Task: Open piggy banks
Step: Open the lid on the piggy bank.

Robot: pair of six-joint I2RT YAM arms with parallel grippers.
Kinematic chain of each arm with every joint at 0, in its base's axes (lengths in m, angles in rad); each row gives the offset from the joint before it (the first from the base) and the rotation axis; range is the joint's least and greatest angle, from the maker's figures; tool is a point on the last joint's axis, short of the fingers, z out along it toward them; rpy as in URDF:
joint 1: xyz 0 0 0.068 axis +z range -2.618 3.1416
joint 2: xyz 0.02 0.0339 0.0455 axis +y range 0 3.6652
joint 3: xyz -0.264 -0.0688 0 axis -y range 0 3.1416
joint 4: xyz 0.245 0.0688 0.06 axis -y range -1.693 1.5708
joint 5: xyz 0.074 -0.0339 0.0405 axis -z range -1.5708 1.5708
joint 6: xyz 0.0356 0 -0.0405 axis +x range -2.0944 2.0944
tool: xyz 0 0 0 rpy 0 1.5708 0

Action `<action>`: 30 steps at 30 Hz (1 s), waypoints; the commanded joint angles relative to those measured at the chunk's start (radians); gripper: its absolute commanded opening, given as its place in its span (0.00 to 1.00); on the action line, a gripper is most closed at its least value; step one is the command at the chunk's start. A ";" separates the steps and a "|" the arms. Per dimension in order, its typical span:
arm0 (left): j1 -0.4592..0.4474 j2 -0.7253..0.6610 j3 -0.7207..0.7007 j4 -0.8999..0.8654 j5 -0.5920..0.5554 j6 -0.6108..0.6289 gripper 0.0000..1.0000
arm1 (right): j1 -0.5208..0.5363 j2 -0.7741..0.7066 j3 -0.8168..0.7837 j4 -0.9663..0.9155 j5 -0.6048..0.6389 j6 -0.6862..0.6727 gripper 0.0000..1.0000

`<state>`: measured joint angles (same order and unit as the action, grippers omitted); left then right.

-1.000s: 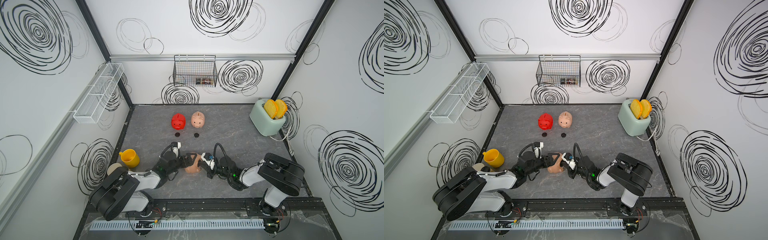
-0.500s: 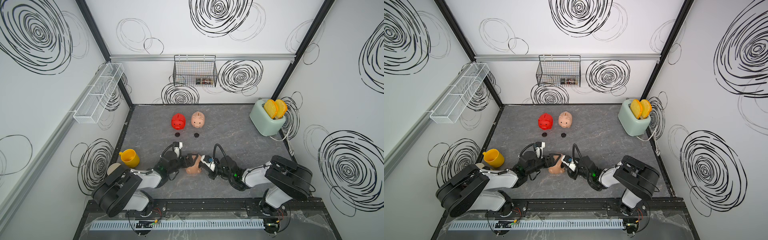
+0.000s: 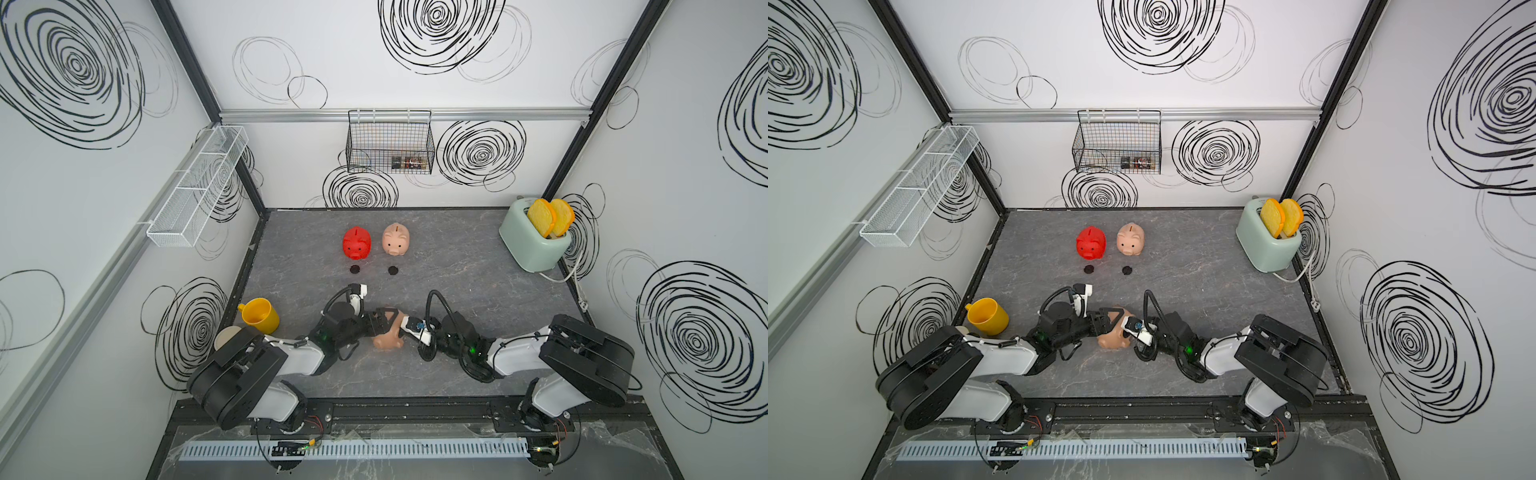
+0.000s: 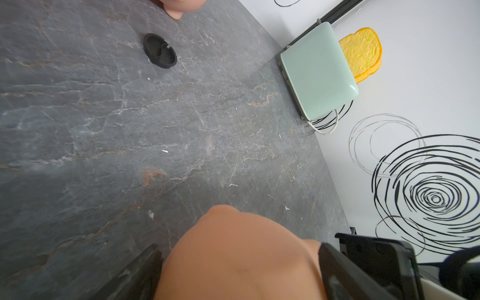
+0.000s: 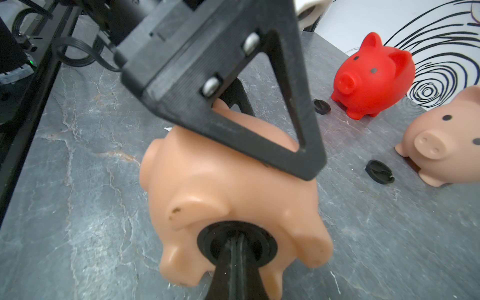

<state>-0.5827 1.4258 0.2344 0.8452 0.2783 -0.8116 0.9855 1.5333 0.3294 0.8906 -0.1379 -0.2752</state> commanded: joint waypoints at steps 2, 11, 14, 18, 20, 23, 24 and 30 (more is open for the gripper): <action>-0.011 0.065 -0.038 -0.201 0.013 0.020 0.96 | 0.007 -0.040 -0.026 -0.012 0.003 -0.072 0.00; -0.011 0.078 -0.030 -0.201 0.021 0.032 0.96 | 0.008 -0.076 -0.048 -0.002 0.026 -0.070 0.00; -0.011 0.081 -0.031 -0.198 0.022 0.032 0.96 | 0.011 -0.079 -0.051 -0.012 0.045 -0.085 0.00; -0.012 0.085 -0.032 -0.188 0.025 0.032 0.96 | 0.022 -0.070 -0.033 -0.037 0.065 -0.115 0.00; -0.013 0.087 -0.032 -0.183 0.024 0.036 0.96 | 0.033 -0.063 -0.023 -0.041 0.081 -0.129 0.00; -0.010 0.081 -0.027 -0.195 0.013 0.052 0.96 | 0.037 -0.041 -0.001 -0.035 0.074 -0.134 0.00; -0.006 0.077 -0.022 -0.205 0.006 0.058 0.96 | 0.038 -0.027 0.014 -0.040 0.070 -0.134 0.00; 0.064 0.067 0.012 -0.246 0.020 0.095 0.96 | 0.045 0.036 0.070 -0.008 0.053 -0.124 0.00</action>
<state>-0.5415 1.4548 0.2649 0.8360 0.3218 -0.7925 1.0145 1.5398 0.3557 0.8654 -0.0555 -0.3710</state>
